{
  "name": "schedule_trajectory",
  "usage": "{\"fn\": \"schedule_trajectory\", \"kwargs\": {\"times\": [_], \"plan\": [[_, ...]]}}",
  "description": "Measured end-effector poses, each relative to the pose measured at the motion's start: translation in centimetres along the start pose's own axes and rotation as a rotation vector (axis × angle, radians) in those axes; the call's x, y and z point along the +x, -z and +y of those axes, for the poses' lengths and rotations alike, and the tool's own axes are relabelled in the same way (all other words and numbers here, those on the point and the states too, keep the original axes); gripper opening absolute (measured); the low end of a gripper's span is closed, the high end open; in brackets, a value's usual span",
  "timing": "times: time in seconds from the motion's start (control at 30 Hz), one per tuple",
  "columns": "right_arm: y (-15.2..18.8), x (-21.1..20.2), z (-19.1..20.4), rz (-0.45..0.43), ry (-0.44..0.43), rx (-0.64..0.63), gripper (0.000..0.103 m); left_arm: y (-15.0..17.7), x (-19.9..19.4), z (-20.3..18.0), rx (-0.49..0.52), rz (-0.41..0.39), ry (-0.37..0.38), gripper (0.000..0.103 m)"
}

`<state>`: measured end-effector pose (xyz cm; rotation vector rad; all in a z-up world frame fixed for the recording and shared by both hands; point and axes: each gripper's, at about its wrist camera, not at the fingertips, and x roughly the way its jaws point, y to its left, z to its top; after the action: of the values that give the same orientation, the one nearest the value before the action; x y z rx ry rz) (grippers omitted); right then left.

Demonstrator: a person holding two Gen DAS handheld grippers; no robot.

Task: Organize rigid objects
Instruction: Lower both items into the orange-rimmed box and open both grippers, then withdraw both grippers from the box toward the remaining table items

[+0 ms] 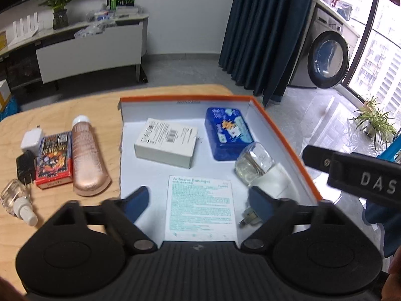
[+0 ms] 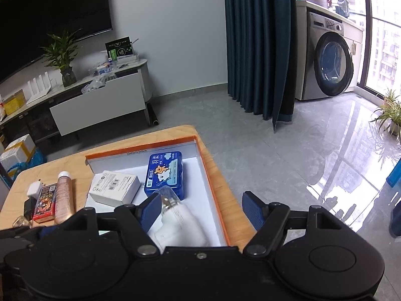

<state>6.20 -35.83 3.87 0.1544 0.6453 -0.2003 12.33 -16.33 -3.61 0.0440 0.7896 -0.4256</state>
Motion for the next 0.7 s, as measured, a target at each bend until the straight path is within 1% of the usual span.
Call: {"fn": "schedule_trajectory", "kwargs": {"times": [0.17,0.33,0.5,0.7], "plan": [[0.1,-0.9,0.2,-0.013,-0.020,-0.001,0.085,0.0,-1.6,0.5,-0.005,-0.018,-0.020,0.095],[0.5,-1.8,1.3,-0.003,-0.071,-0.019,0.085,0.5,-4.1,2.1,-0.035,-0.044,-0.086,0.095],[1.1,-2.9,3.4,0.013,-0.153,-0.046,0.087,1.7,-6.5,4.1,-0.075,-0.050,-0.150,0.096],[2.0,-3.8,5.8,0.030,-0.209,-0.080,0.088,2.9,-8.6,7.3,-0.153,-0.052,-0.213,0.096]]}}
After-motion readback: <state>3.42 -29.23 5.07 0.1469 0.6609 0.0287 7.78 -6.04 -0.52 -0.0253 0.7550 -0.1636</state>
